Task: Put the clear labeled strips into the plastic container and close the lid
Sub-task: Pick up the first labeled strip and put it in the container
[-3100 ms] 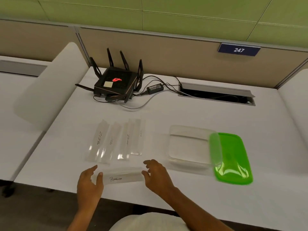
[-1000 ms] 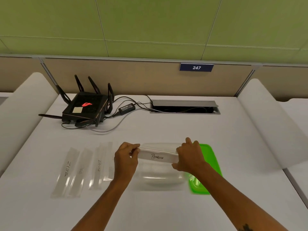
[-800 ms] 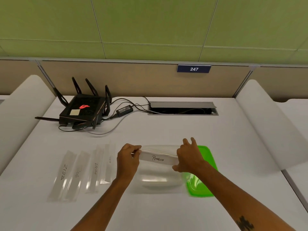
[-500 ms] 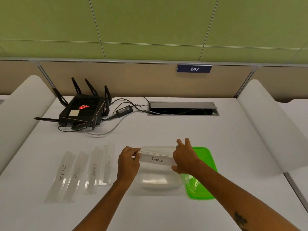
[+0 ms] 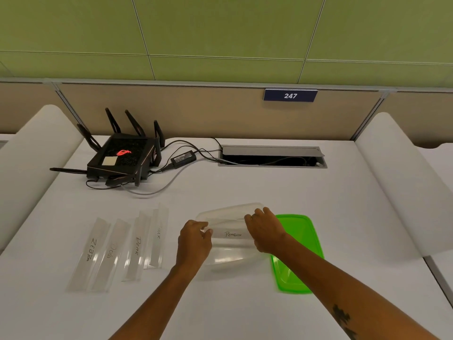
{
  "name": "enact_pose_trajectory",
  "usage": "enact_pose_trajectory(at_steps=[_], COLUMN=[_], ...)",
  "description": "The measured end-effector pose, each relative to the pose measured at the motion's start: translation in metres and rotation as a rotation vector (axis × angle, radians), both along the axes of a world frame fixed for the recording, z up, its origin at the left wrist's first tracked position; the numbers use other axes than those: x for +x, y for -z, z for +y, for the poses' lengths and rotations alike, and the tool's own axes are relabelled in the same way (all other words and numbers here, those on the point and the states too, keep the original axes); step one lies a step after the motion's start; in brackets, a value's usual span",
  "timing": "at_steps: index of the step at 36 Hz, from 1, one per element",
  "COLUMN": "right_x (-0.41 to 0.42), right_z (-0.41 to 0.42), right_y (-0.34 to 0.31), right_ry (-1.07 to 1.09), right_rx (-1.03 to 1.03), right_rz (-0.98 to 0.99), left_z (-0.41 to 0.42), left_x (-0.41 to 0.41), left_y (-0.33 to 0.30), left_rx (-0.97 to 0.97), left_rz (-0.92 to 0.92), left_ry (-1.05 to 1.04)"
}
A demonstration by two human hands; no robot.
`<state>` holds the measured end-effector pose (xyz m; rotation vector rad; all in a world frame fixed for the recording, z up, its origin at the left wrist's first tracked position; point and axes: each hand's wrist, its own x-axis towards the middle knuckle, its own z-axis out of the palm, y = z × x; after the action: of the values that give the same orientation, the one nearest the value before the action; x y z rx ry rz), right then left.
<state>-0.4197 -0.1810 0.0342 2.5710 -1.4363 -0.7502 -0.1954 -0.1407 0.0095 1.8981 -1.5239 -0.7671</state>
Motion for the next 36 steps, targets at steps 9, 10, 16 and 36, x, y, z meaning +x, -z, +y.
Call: enact_pose_trajectory(at_steps=[9, 10, 16, 36], right_x=[0.003, 0.003, 0.007, 0.001], right_z=[-0.011, -0.012, -0.02, -0.032], right_y=[0.02, 0.023, 0.034, 0.063], right_ry=[-0.047, -0.051, -0.048, -0.063], right_rx=[0.017, 0.011, -0.001, -0.049], right_rz=[-0.023, -0.024, -0.046, -0.18], left_z=[-0.001, -0.001, -0.002, 0.005], left_x=[-0.018, -0.02, -0.029, -0.037], left_y=[-0.005, -0.005, -0.007, -0.003], left_rx=[0.195, 0.217, 0.301, 0.39], left_rz=[-0.131, -0.15, -0.239, -0.275], left_ry=[-0.011, -0.009, 0.006, 0.11])
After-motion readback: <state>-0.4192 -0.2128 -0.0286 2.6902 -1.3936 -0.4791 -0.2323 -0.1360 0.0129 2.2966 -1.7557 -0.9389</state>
